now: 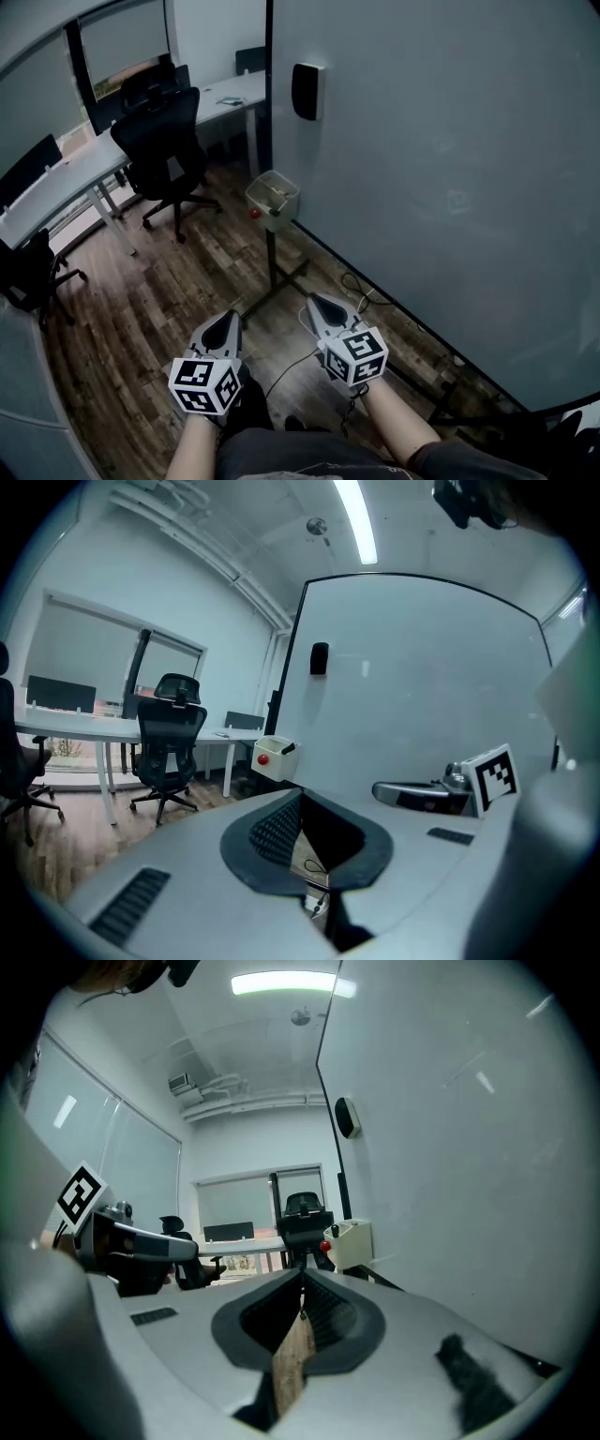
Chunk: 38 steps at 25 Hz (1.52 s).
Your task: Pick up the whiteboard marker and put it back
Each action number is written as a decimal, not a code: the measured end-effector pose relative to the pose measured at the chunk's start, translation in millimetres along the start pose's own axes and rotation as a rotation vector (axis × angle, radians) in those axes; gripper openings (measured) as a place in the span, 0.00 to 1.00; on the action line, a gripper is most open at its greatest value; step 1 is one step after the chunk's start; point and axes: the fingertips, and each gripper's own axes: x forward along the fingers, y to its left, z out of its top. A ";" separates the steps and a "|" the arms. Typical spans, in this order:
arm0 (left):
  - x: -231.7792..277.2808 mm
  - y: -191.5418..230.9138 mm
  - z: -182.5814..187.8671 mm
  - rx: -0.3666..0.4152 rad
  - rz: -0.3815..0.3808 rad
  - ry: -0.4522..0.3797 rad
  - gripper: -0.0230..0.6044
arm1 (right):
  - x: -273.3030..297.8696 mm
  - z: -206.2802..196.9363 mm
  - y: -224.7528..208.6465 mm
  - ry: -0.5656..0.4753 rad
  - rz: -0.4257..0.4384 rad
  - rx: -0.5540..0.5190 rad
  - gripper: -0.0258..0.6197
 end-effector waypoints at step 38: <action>193.3 135.6 56.3 0.068 -0.256 0.089 0.06 | 197.9 31.0 -66.6 -0.136 -0.306 0.058 0.09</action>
